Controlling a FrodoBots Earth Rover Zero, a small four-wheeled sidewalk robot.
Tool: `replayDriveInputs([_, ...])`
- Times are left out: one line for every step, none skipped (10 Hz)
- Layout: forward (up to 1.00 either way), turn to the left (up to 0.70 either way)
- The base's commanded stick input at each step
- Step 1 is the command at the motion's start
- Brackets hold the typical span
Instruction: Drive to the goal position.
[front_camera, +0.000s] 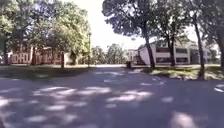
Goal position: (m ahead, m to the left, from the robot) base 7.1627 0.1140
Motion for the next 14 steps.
replayDriveInputs([0.45,0.0])
replayDriveInputs([0.45,0.0])
replayDriveInputs([0.45,0.0])
replayDriveInputs([0.45,0.0])
replayDriveInputs([0.45,0.0])
replayDriveInputs([0.45,0.0])
replayDriveInputs([0.45,0.0])
replayDriveInputs([0.45,0.0])
replayDriveInputs([0.45,0.0])
replayDriveInputs([0.45,0.0])
replayDriveInputs([0.45,0.0])
replayDriveInputs([0.45,0.0])
replayDriveInputs([0.45,0.0])
replayDriveInputs([0.45,0.0])
